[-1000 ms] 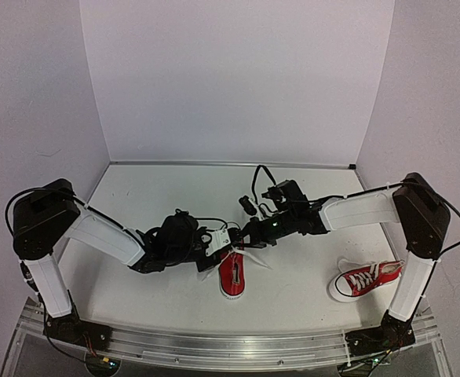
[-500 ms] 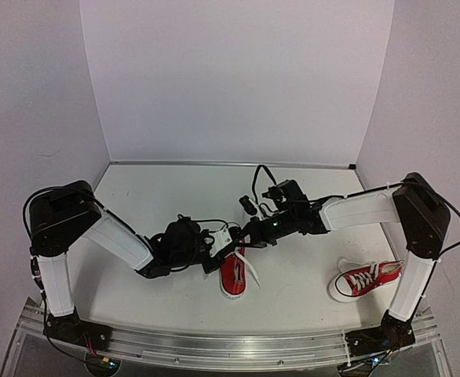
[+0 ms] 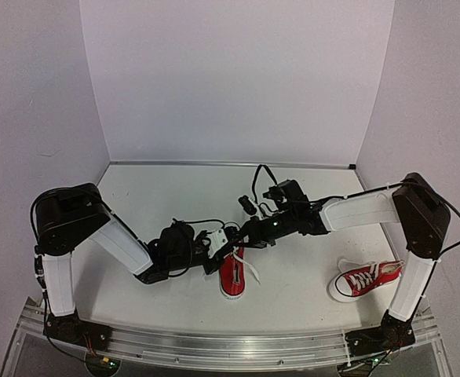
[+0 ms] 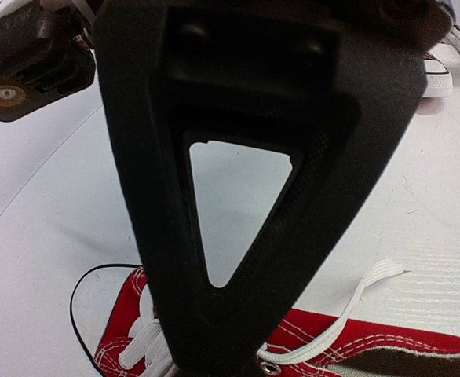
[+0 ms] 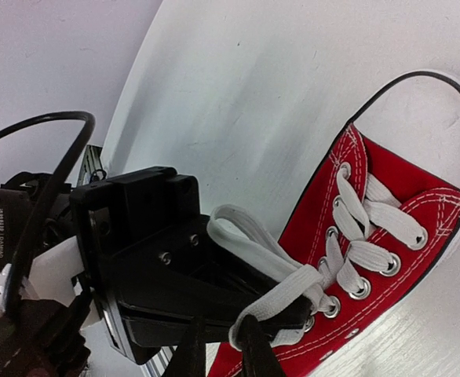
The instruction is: Tie the shoes
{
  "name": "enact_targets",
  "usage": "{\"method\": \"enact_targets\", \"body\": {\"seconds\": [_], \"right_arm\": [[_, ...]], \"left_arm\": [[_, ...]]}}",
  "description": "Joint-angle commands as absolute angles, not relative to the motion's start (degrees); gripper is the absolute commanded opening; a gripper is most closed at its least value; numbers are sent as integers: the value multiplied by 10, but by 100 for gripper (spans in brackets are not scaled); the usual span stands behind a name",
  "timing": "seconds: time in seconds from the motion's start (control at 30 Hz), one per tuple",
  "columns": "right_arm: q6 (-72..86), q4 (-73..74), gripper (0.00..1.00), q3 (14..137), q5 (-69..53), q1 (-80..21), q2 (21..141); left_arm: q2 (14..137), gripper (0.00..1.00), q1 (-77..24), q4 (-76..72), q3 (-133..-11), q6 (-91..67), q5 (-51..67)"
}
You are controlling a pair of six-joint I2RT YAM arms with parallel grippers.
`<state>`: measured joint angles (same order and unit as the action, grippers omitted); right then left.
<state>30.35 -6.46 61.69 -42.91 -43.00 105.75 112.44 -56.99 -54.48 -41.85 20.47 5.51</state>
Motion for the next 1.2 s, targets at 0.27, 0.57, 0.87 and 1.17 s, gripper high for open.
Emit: {"method": "enact_targets", "body": {"seconds": [0.27,0.57,0.87,1.17], "right_arm": [[299,-75,30,577,-448,-353,963],[282,-18,23,607,-430,-350,1044],[290,-29,22,635,-463,-381,1089],[295,-33,22,644,-476,-402,1111]], "left_arm": [[1139,0,-566,-593,-408,211,75],[1135,0,-566,-584,-406,222,77],[1125,0,-566,-543,-412,260,76],[1121,0,-566,-530,-421,278,83]]}}
